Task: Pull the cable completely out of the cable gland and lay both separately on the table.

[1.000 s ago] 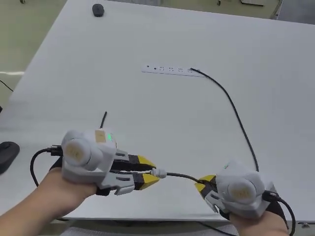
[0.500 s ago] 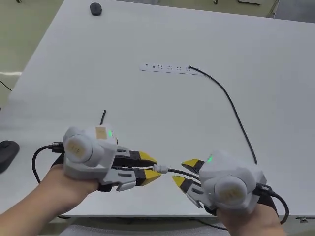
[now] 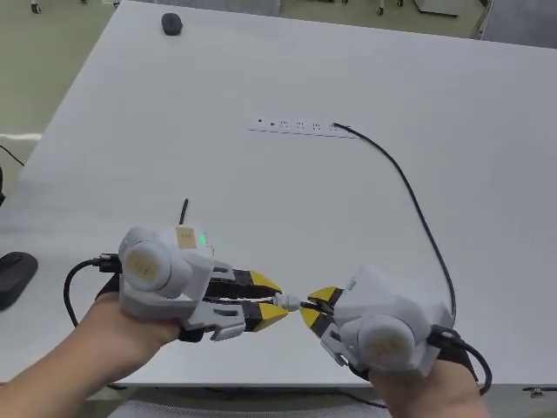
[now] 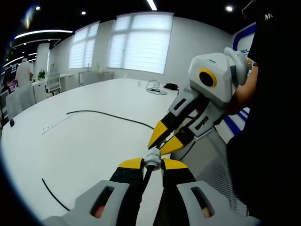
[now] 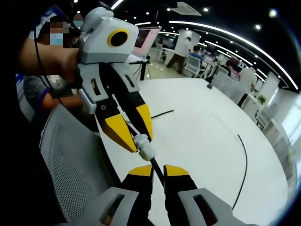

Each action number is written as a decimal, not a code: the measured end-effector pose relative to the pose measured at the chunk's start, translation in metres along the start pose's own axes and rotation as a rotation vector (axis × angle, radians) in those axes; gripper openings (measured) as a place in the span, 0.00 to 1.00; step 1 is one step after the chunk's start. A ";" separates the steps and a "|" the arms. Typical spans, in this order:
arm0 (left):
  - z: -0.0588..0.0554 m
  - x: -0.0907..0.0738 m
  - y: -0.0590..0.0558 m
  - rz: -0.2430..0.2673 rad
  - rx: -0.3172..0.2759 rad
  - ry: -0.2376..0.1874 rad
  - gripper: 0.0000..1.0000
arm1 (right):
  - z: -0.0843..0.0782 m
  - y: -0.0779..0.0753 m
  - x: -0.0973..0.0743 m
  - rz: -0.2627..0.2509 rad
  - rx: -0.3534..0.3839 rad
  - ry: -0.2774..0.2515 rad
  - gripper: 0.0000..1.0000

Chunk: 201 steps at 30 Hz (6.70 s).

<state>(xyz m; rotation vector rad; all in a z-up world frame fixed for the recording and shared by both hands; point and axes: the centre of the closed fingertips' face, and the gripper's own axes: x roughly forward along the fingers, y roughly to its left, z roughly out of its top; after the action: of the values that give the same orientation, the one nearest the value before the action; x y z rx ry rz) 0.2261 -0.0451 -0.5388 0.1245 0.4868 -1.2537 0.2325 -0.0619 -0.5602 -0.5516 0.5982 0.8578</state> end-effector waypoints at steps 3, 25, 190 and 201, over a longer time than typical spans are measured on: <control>0.000 0.001 -0.001 0.001 0.001 -0.002 0.15 | -0.001 -0.001 -0.001 -0.006 0.018 -0.008 0.03; 0.000 0.003 -0.001 0.011 0.002 0.000 0.15 | -0.042 -0.020 0.003 -0.029 0.243 0.006 0.00; -0.003 -0.020 0.032 0.063 -0.024 -0.034 0.15 | 0.000 -0.022 0.030 0.059 0.121 -0.020 0.00; -0.003 -0.019 0.034 0.067 -0.023 -0.033 0.15 | -0.030 -0.034 0.034 0.048 0.418 -0.019 0.00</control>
<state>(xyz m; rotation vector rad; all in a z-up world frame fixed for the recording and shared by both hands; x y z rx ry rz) 0.2526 -0.0163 -0.5394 0.0999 0.4654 -1.1827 0.2707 -0.0819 -0.5973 -0.1501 0.7515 0.7544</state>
